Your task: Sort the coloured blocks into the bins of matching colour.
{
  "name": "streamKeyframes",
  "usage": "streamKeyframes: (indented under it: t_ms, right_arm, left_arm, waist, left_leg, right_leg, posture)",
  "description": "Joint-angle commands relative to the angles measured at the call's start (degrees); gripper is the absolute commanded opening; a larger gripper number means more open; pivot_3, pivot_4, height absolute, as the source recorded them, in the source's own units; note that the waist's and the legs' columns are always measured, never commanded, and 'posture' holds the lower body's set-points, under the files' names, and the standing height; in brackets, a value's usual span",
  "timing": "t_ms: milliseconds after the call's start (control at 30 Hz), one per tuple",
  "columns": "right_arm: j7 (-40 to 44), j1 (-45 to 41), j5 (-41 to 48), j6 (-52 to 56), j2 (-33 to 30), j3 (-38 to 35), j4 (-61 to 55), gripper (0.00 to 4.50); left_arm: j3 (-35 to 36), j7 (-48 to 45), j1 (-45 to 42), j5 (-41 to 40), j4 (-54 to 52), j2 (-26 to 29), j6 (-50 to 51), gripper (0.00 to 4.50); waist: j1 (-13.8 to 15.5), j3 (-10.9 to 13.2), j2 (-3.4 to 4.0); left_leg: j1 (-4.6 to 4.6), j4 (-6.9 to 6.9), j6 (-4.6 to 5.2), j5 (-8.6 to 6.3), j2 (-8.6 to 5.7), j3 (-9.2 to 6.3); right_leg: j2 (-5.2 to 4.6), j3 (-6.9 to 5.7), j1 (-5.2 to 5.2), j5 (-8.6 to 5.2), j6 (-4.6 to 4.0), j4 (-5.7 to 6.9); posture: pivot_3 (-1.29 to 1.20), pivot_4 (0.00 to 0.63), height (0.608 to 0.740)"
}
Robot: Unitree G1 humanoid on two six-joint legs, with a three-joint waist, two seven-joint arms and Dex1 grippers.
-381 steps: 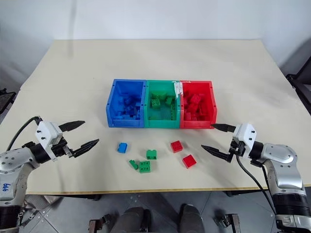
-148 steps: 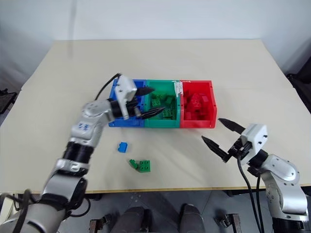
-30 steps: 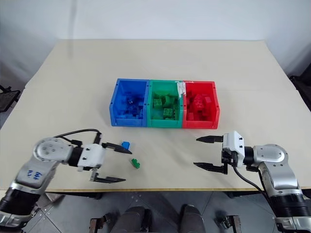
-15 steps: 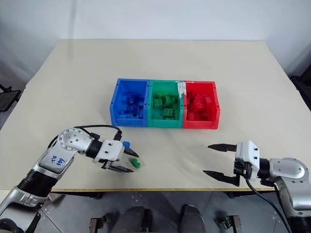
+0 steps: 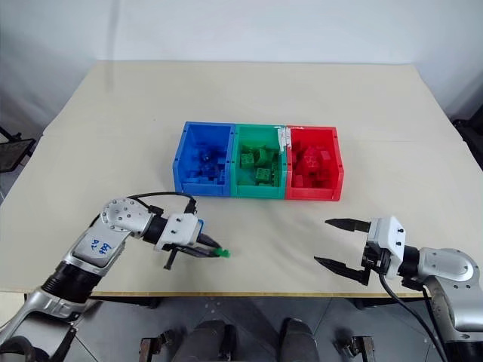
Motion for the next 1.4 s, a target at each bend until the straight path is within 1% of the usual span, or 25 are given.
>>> streamKeyframes:
  t_ms: [33,100,167,367,433,500,567,667,767,833,900,1000,1100,1233,1300,1400]
  right_arm:
    - [-7.7,-0.9,2.4,-0.5,4.2,-4.2,-2.4,4.5]
    - [-10.6,-1.2,2.1,-0.8,6.3,-4.8,-2.8,4.5]
    - [-12.2,-1.5,2.1,-0.6,7.5,-4.8,-3.4,4.5]
    - [-14.7,-1.7,1.2,-0.9,8.8,-3.5,-5.2,4.5]
    - [-15.2,-1.7,1.0,-0.8,8.9,-3.1,-5.7,4.5]
    - [-15.6,-1.6,1.0,-0.6,8.9,-2.9,-6.3,4.5]
    - [-15.5,-1.8,1.1,-0.5,8.7,-2.3,-6.7,4.5]
    - [-14.0,-2.9,1.2,-0.1,7.8,-0.9,-6.0,4.5]
    - [-11.7,-4.7,1.5,0.3,6.7,0.4,-4.7,4.5]
    - [-7.4,-6.9,0.9,0.4,4.8,2.6,-2.9,4.5]
    - [-3.3,-8.9,-0.2,-0.1,2.9,5.0,-0.8,4.5]
    - [2.0,-12.5,-1.5,-1.5,1.3,8.2,3.1,4.5]
    - [6.6,-15.9,-2.0,-2.1,0.8,10.5,6.2,4.5]
    - [11.5,-19.5,-1.7,-2.1,0.9,12.9,8.5,4.5]
    - [14.2,-20.8,-2.0,-2.4,0.8,14.3,9.6,4.5]
    - [16.0,-22.3,-2.7,-2.8,0.9,15.0,11.6,4.5]
  left_arm:
    - [4.9,8.1,-6.7,-3.0,-1.1,-4.4,5.5,0.31]
    - [5.3,11.3,-10.2,-2.2,1.9,-7.2,6.3,0.31]
    - [4.8,14.1,-13.2,0.0,7.1,-9.6,4.5,0.31]
    - [4.0,21.4,-20.1,4.9,20.6,-15.1,-1.2,0.31]
    - [4.5,22.5,-20.9,5.1,22.0,-16.0,-1.2,1.03]
    - [5.0,23.0,-20.8,4.8,21.9,-16.2,-1.2,1.52]
    - [5.7,22.2,-19.5,3.6,19.7,-15.8,-1.2,2.14]
    - [7.1,19.2,-16.0,0.9,14.2,-13.9,-1.2,3.04]
    - [9.3,18.6,-12.2,-0.3,9.5,-10.8,-1.0,3.97]
    - [13.0,17.1,-7.3,-2.7,5.2,-6.5,-0.5,3.97]
    - [16.8,15.1,-2.1,-5.2,1.9,-3.0,-2.8,3.97]
    - [22.9,10.6,7.5,-9.8,-1.6,1.9,-5.4,4.49]
    - [28.6,8.8,15.8,-12.4,-3.4,5.8,-5.9,4.49]
    - [35.5,9.0,24.9,-12.7,-2.5,9.5,-7.9,4.49]
    - [39.0,7.3,30.7,-13.0,-1.6,11.0,-9.1,4.49]
    - [40.8,6.6,35.4,-14.4,-3.0,11.5,-8.6,4.49]
  waist:
    - [0.0,0.0,-0.01]
    - [-0.1,0.0,-0.01]
    - [-0.2,0.0,0.04]
    - [-0.4,0.0,0.02]
    - [-0.4,0.0,0.02]
    - [-0.4,0.0,0.02]
    - [-0.4,0.0,0.02]
    - [-0.5,0.0,0.03]
    - [-0.6,0.0,0.03]
    - [-1.1,0.0,0.03]
    - [-1.6,0.0,0.03]
    - [-1.7,0.0,0.02]
    - [-1.8,0.0,0.02]
    - [-1.4,0.0,0.01]
    - [-1.6,0.0,0.01]
    - [-1.8,0.0,0.02]
  left_leg:
    - [0.0,0.0,0.0,0.0,0.0,0.0]
    - [0.01,0.0,-0.02,0.01,-0.01,0.0]
    - [0.07,-0.06,-0.02,0.01,-0.05,0.05]
    - [0.04,-0.13,-0.03,0.02,-0.09,0.13]
    - [0.03,-0.13,-0.02,0.02,-0.08,0.13]
    - [0.03,-0.13,-0.02,0.02,-0.05,0.13]
    - [0.03,-0.13,-0.02,0.02,-0.03,0.11]
    - [0.03,-0.13,-0.02,0.02,-0.02,0.11]
    - [0.04,-0.15,-0.03,0.02,0.02,0.12]
    - [0.05,-0.13,-0.04,0.03,0.02,0.12]
    - [0.11,-0.15,-0.04,0.03,0.04,0.14]
    - [0.11,-0.18,-0.04,0.02,0.05,0.09]
    - [0.08,-0.16,-0.01,0.01,0.01,0.08]
    - [0.07,-0.15,-0.02,0.0,0.02,-0.06]
    - [0.08,-0.15,-0.04,-0.02,0.02,-0.05]
    - [0.09,-0.21,-0.07,-0.05,0.03,-0.07]
  right_leg:
    - [0.0,0.0,0.0,0.0,0.01,0.0]
    - [0.0,0.0,0.01,0.0,0.01,0.02]
    - [0.0,0.03,0.01,0.0,0.01,0.02]
    - [0.06,0.01,-0.05,0.0,0.01,-0.02]
    - [0.06,0.02,-0.05,0.0,0.01,-0.02]
    - [0.06,0.02,-0.05,0.0,0.01,-0.03]
    - [0.05,0.02,-0.05,0.0,0.01,-0.03]
    - [0.05,0.02,-0.05,0.0,0.01,-0.04]
    - [0.06,0.03,-0.08,0.0,0.01,-0.03]
    - [0.06,0.05,-0.07,0.0,0.01,-0.02]
    - [0.06,0.1,-0.07,0.0,0.01,0.0]
    - [0.04,0.08,-0.07,0.0,-0.01,-0.03]
    - [-0.04,0.08,-0.06,0.0,0.0,-0.06]
    - [-0.05,0.0,-0.02,0.0,-0.01,-0.09]
    - [-0.06,0.01,-0.02,0.0,-0.01,-0.1]
    - [-0.06,-0.01,-0.02,-0.01,-0.02,-0.12]
  posture:
    - [0.0,0.15,0.74]
    - [0.0,0.15,0.74]
    - [0.0,0.15,0.74]
    - [0.0,0.15,0.74]
    - [0.0,0.15,0.74]
    - [0.0,0.15,0.74]
    - [0.0,0.15,0.74]
    - [0.0,0.15,0.74]
    - [0.0,0.15,0.74]
    - [0.0,0.15,0.74]
    - [0.0,0.15,0.74]
    - [0.0,0.15,0.74]
    - [0.0,0.15,0.74]
    - [0.0,0.15,0.74]
    - [0.0,0.15,0.74]
    - [0.0,0.15,0.74]
